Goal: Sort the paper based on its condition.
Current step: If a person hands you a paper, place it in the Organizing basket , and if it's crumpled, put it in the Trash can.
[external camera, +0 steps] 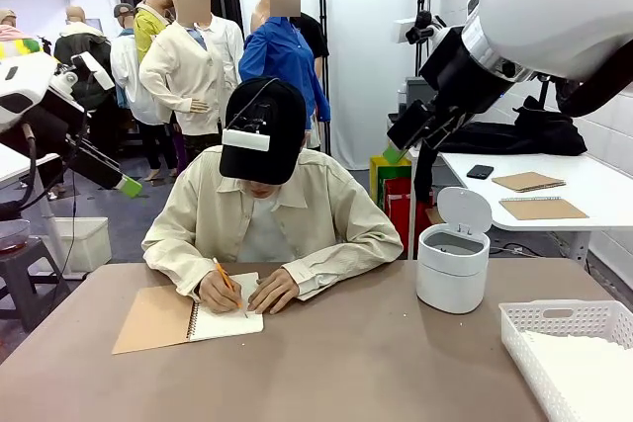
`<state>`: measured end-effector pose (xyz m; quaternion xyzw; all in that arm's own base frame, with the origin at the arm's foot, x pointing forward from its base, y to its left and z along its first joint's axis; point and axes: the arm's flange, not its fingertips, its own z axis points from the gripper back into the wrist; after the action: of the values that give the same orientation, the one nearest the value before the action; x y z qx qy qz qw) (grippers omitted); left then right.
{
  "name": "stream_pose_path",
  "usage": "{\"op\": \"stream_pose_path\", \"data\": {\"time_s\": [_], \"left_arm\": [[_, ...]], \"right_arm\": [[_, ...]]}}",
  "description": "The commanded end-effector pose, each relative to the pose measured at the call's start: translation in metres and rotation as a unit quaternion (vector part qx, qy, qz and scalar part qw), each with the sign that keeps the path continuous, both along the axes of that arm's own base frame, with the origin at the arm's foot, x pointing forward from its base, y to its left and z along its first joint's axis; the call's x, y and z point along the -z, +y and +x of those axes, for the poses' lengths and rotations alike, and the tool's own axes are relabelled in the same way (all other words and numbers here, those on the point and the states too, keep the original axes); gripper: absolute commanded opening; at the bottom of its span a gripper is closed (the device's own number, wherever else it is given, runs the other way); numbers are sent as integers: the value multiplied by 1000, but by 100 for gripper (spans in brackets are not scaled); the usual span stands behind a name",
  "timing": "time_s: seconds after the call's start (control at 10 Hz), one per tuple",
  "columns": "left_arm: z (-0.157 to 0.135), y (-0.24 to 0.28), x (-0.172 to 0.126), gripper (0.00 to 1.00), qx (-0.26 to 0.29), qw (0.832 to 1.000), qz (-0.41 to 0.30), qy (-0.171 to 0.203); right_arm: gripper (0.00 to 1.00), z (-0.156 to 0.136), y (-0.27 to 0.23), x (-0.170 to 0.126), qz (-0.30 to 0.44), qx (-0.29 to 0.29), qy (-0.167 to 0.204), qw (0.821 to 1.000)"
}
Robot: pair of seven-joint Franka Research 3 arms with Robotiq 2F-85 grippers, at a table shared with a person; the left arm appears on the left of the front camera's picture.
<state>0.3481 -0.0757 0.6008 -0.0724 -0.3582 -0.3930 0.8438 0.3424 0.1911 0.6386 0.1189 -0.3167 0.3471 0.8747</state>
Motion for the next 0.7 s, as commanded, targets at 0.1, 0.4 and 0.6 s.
{"op": "stream_pose_path", "data": {"time_s": [0.1, 0.4, 0.6], "left_arm": [[5, -2, 6, 100, 3, 1000, 7, 7], [1, 0, -11, 100, -3, 1000, -13, 1], [2, -7, -12, 100, 11, 1000, -25, 5]], "right_arm": [[100, 2, 2, 4, -5, -2, 12, 1000], [100, 2, -5, 27, 33, -11, 2, 999], [100, -1, -8, 38, 50, -24, -1, 998]]}}
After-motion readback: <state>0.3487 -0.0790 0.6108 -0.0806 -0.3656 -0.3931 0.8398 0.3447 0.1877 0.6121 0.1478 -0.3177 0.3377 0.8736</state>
